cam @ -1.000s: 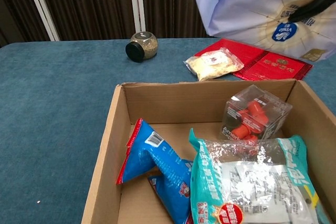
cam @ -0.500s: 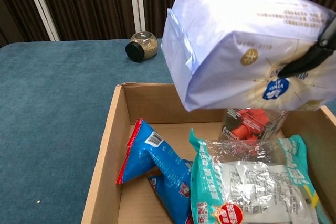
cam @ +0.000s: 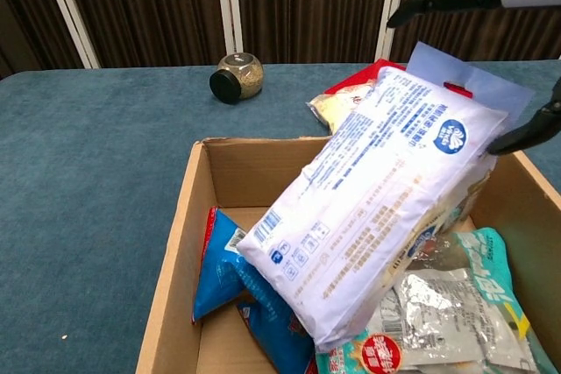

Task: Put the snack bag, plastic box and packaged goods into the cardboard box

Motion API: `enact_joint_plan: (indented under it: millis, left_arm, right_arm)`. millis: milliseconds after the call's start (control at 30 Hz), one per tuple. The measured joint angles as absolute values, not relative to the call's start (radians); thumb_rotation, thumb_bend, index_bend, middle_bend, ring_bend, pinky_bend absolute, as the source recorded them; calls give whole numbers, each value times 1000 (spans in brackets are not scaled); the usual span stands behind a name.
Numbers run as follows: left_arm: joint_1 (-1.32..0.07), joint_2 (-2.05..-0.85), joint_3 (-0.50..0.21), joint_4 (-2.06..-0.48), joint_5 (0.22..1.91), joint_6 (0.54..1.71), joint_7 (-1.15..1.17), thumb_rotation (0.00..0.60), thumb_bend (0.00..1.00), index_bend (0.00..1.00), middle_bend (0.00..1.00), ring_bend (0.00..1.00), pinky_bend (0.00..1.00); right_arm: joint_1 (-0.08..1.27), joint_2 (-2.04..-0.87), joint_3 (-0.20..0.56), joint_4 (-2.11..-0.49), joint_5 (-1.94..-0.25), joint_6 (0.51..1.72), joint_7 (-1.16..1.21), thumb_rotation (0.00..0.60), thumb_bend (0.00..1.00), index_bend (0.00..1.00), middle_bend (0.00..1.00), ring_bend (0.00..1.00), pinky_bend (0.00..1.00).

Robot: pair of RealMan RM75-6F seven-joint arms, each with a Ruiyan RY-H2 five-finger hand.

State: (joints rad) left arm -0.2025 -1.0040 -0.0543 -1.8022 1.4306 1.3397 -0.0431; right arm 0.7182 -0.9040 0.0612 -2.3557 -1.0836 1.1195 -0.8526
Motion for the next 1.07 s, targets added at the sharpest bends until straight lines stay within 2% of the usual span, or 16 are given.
enact_joint_plan:
  millis: [267,433,633,867,1067]
  left_arm:
    - [-196,-1003,-52,-1802,1443,1354,-43,600,41,66,0,0,0]
    - [-188,-1006,-51,-1797,1445,1370,-31,600,41,66,0,0,0]
    - [-178,-1032,-53,-1771,1454,1397,-18,600,42,41,0,0,0]
    - [-166,-1093,-53,-1695,1488,1450,24,600,41,0,0,0,0]
    - [-155,-1119,-47,-1659,1479,1454,66,600,41,0,0,0,0]
  right_arm:
    - [662,-875,62,-2348,-1089,1252,-877,600,41,0,0,0,78]
    - [599,-876,58,-2265,-1100,1313,-791,600,41,0,0,0,51]
    - [482,-900,26,-2093,-1158,1368,-550,600,36,0,0,0,19]
    - [309,-988,-31,-1827,-1303,1484,-243,600,27,0,0,0,0]
    - [210,-1078,-60,-1664,-1402,1555,-125,600,26,0,0,0,0]
